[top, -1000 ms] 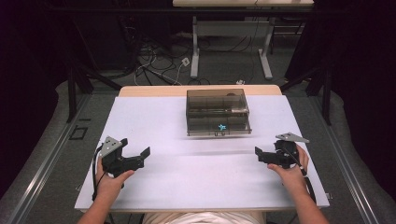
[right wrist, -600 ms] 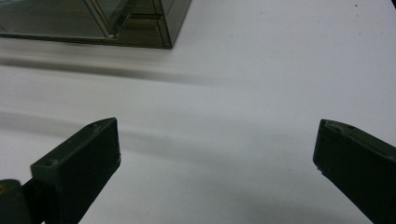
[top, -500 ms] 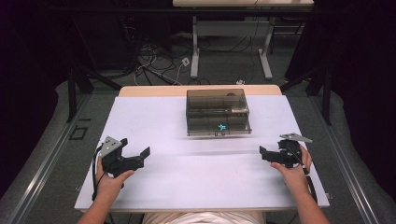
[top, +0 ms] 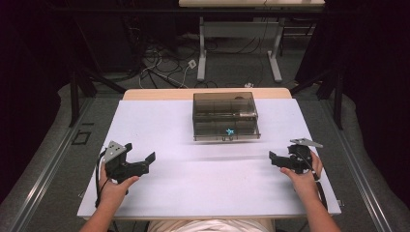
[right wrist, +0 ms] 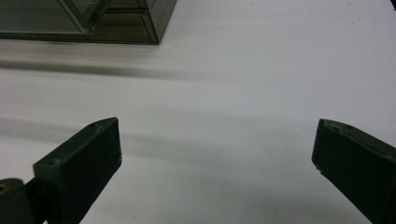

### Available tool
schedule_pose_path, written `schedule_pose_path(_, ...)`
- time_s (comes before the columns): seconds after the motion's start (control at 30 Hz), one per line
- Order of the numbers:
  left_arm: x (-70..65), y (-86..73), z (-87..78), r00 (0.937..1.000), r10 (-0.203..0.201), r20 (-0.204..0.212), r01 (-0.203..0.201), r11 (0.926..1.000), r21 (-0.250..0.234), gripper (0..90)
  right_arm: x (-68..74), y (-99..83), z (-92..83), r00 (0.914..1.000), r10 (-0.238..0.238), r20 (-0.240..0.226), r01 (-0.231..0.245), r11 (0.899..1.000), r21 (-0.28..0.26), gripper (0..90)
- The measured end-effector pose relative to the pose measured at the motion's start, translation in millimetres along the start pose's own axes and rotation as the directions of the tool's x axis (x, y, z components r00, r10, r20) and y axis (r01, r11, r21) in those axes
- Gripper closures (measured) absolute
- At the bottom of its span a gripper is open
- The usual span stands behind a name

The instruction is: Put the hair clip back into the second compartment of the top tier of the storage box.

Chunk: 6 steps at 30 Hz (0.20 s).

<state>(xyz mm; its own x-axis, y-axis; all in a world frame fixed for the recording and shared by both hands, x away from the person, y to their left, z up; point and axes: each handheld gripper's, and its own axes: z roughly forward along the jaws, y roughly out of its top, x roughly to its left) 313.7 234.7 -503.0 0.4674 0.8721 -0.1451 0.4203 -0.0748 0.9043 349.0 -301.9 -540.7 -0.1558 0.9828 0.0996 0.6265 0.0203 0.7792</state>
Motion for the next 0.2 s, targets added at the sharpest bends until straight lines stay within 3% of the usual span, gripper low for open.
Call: schedule_pose_path(0.2,0.3,0.1,0.1,1.0000,0.005,-0.002,-0.005,1.0000,0.001,1.2,-0.2,0.1,0.0,1.0000,-0.004,-0.001,0.004,1.000,-0.002,1.3)
